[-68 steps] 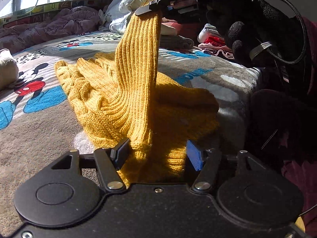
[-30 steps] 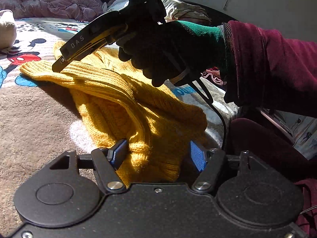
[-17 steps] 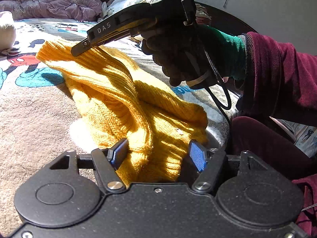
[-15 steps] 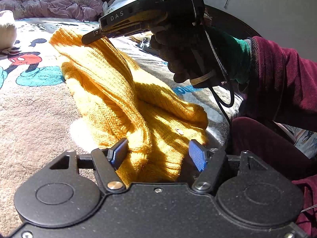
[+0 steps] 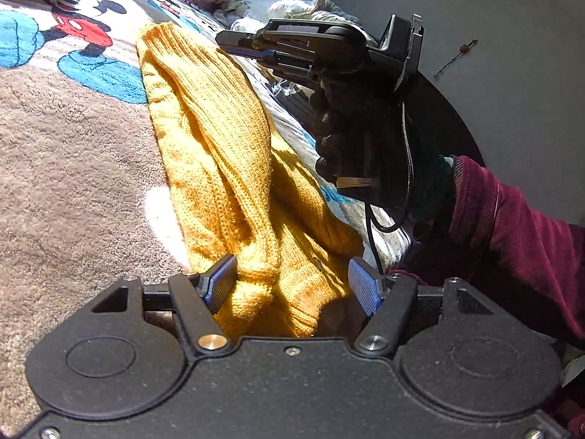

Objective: Fold clothes

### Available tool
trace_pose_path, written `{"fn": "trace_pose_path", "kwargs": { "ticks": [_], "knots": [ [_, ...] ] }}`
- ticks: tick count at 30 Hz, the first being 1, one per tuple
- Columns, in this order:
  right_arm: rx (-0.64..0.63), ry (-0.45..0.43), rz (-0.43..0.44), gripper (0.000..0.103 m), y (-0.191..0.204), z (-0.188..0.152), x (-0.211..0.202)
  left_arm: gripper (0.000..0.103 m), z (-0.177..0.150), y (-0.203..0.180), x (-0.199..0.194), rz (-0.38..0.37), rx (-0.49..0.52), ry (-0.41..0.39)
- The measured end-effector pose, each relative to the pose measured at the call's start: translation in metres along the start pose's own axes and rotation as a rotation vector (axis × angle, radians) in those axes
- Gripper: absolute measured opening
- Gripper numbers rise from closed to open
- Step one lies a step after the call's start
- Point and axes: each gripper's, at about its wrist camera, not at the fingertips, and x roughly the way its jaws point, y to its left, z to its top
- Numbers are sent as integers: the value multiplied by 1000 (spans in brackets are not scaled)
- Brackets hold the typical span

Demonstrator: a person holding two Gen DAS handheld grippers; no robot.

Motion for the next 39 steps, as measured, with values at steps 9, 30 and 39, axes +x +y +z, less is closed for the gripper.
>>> {"fn": "trace_pose_path", "kwargs": {
  "ticks": [9, 30, 39],
  "knots": [
    [-173, 25, -137, 14, 25, 0, -2, 67, 4, 5, -1, -10, -47, 1],
    [-440, 73, -95, 17, 71, -43, -45, 68, 8, -8, -27, 53, 31, -41],
    [-640, 128, -82, 24, 94, -112, -47, 68, 11, -4, -52, 112, -6, -129]
  ]
}}
